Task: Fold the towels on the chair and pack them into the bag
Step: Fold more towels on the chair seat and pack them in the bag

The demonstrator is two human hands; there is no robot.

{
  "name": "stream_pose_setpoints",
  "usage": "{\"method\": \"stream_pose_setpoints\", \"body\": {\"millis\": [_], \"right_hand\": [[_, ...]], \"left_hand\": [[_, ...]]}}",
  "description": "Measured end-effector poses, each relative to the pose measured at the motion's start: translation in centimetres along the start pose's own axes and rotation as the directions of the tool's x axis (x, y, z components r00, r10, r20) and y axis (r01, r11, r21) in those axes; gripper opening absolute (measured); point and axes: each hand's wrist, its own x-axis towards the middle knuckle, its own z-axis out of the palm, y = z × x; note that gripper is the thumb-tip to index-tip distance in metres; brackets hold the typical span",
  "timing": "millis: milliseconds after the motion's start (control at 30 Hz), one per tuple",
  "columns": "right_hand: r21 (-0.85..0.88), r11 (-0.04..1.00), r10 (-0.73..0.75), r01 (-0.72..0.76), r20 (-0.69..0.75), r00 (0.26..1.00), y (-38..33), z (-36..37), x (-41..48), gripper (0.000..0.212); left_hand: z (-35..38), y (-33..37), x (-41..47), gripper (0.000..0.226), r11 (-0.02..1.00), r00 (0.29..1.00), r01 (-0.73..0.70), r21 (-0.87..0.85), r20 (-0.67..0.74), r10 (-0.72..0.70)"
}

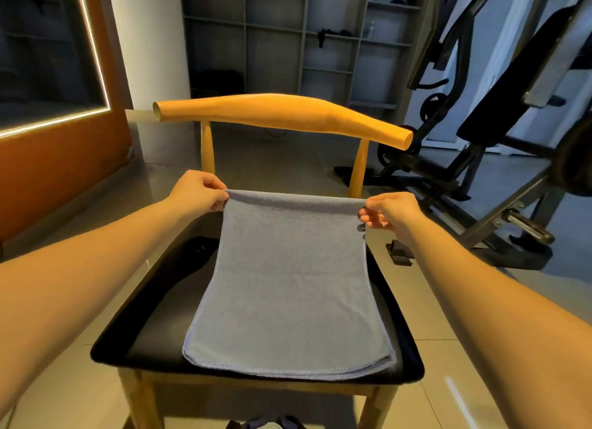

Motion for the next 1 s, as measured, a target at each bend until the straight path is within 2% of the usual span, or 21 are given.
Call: {"method": "stream_pose_setpoints", "body": {"millis": [200,400,667,867,1000], "right_hand": [[0.015,0.993,-0.119,0.12,-0.027,0.992,0.6,-1.3,-5.2,0.012],[0.03,0.991,-0.128,0.128,-0.013,0.992,3.3,-3.0,-11.5,0.008],[-0.028,0.998,-0.062,0.063,0.046,0.997,8.9,-4.0,-17.7,0.006],[0.024,0.997,0.072,-0.074,0.094,0.993,10.9,-4.0,-19.2,0.011],[-0.008,0.997,0.075,-0.074,0.119,0.99,11.4,-4.5,-19.5,0.01]], "left_hand": [[-2.3,-0.1,-7.0,0.007,0.995,0.996,-0.087,-0.04,-0.033,0.086],[-3.7,-1.5,-13.6,0.005,0.99,0.99,-0.139,-0.033,-0.006,0.139],[-3.3,-5.0,-20.4,0.008,0.997,0.993,-0.079,-0.025,0.083,0.081],[-2.1,-7.3,-22.7,0.012,0.99,0.99,-0.119,0.071,0.086,0.113],[-1.6,-8.2,-23.4,0.014,0.988,0.987,-0.146,0.058,0.069,0.142]]}}
